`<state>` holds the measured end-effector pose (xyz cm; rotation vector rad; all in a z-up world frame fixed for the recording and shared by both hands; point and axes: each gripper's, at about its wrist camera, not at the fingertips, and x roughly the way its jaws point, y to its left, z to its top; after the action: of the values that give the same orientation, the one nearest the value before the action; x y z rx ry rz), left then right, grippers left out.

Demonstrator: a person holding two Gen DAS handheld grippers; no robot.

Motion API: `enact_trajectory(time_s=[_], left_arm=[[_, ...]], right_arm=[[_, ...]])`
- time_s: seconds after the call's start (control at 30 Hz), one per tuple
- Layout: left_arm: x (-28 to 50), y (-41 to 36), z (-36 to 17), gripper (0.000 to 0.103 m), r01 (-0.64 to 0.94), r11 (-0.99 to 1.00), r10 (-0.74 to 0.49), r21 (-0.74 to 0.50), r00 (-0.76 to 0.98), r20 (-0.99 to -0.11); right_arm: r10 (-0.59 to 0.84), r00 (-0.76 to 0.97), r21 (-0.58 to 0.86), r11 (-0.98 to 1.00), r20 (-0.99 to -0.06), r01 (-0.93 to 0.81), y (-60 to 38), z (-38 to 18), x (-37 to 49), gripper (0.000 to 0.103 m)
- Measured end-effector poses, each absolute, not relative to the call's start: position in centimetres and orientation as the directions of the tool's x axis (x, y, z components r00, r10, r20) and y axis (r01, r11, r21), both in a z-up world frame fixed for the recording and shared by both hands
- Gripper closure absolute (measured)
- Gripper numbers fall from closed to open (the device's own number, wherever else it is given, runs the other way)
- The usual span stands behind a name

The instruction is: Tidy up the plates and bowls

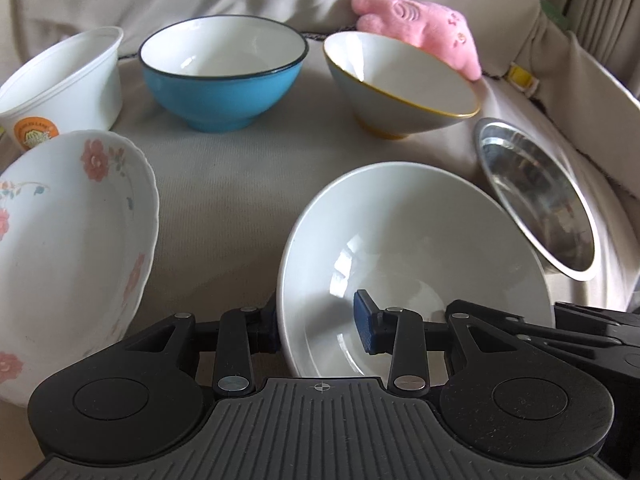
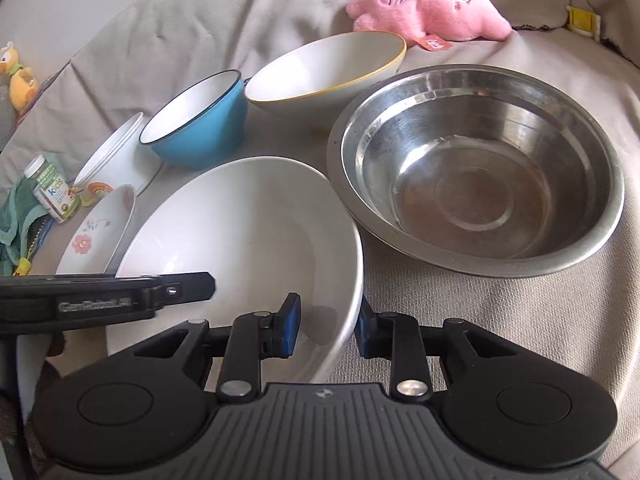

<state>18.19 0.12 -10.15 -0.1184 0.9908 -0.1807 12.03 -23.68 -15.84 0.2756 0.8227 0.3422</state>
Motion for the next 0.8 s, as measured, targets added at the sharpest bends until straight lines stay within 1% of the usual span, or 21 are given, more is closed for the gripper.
enact_trajectory(time_s=[0.13,0.27,0.37,0.47,0.6,0.77,0.8], left_arm=[[18.1,0.0,-10.2,0.062,0.070,0.981,-0.191,-0.182,0.540,-0.820],[17.7,-0.1,-10.3,0.061,0.054,0.981,-0.185,-0.187,0.554,-0.812],[17.8,-0.2,-10.1,0.060,0.029,0.982,-0.174,-0.188,0.539,-0.824],[17.4,-0.3,-10.0,0.060,0.028,0.983,-0.168,-0.181,0.532,-0.830],[16.0,-0.2,-10.0,0.062,0.029,0.983,-0.168,-0.181,0.540,-0.825],[14.6,0.0,-9.0,0.064,0.040,0.985,-0.160,-0.165,0.556,-0.816],[14.3,0.3,-8.6,0.067,0.045,0.986,-0.159,-0.162,0.567,-0.808]], right_arm=[[0.405,0.642,0.348,0.911,-0.652,-0.221,-23.3,-15.9,11.9,0.070],[0.399,0.655,0.327,0.915,-0.641,-0.237,-23.1,-15.8,11.6,0.070],[0.398,0.672,0.322,0.915,-0.624,-0.243,-23.1,-15.9,11.1,0.070],[0.405,0.673,0.341,0.910,-0.618,-0.235,-23.3,-15.8,10.9,0.070],[0.432,0.657,0.373,0.896,-0.618,-0.240,-23.8,-15.8,10.7,0.070],[0.417,0.659,0.343,0.906,-0.626,-0.247,-23.2,-15.1,10.0,0.070],[0.418,0.661,0.339,0.906,-0.623,-0.253,-23.1,-14.8,9.8,0.070]])
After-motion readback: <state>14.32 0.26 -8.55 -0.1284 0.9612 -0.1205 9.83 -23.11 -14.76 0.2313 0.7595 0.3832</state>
